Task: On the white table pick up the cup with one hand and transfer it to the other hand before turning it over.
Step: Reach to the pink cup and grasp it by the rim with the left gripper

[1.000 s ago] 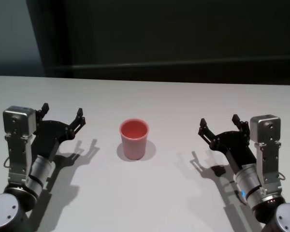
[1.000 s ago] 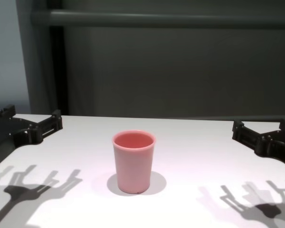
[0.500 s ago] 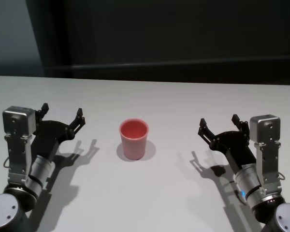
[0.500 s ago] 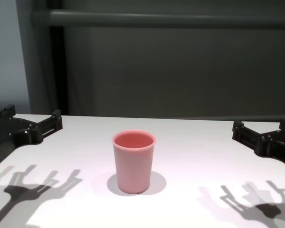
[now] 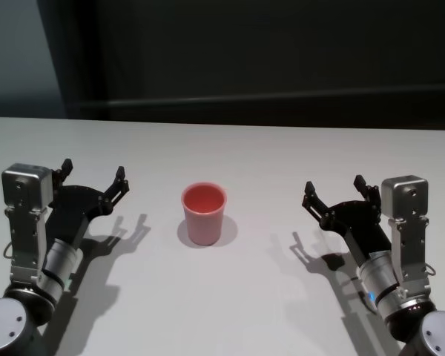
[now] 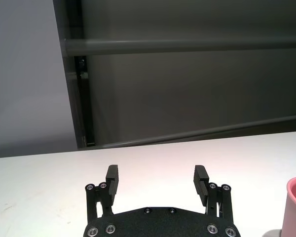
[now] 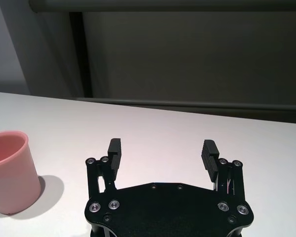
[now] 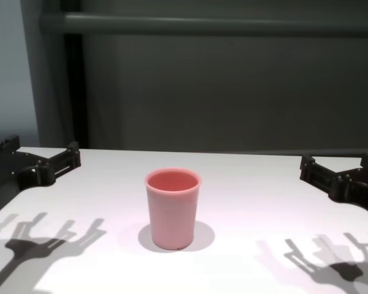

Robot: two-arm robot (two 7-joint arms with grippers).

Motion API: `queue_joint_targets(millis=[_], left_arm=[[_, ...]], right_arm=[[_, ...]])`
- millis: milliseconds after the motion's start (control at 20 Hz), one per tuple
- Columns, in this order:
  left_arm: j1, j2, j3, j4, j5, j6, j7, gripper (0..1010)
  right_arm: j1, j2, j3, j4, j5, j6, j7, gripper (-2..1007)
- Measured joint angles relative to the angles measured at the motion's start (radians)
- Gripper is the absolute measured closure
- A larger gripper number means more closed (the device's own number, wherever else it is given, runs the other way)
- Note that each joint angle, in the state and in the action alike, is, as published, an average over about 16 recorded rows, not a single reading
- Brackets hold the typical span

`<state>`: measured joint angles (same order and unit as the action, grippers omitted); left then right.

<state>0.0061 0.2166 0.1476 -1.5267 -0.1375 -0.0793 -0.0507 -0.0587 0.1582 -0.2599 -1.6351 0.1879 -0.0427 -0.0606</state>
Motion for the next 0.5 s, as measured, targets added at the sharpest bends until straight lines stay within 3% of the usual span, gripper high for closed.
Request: queue_joint_targets(millis=[500], left_arm=[[0.000, 0.000, 0.000, 0.000, 0.000, 0.000, 0.000, 7]], right_arm=[[0.000, 0.000, 0.000, 0.000, 0.000, 0.000, 0.000, 3]])
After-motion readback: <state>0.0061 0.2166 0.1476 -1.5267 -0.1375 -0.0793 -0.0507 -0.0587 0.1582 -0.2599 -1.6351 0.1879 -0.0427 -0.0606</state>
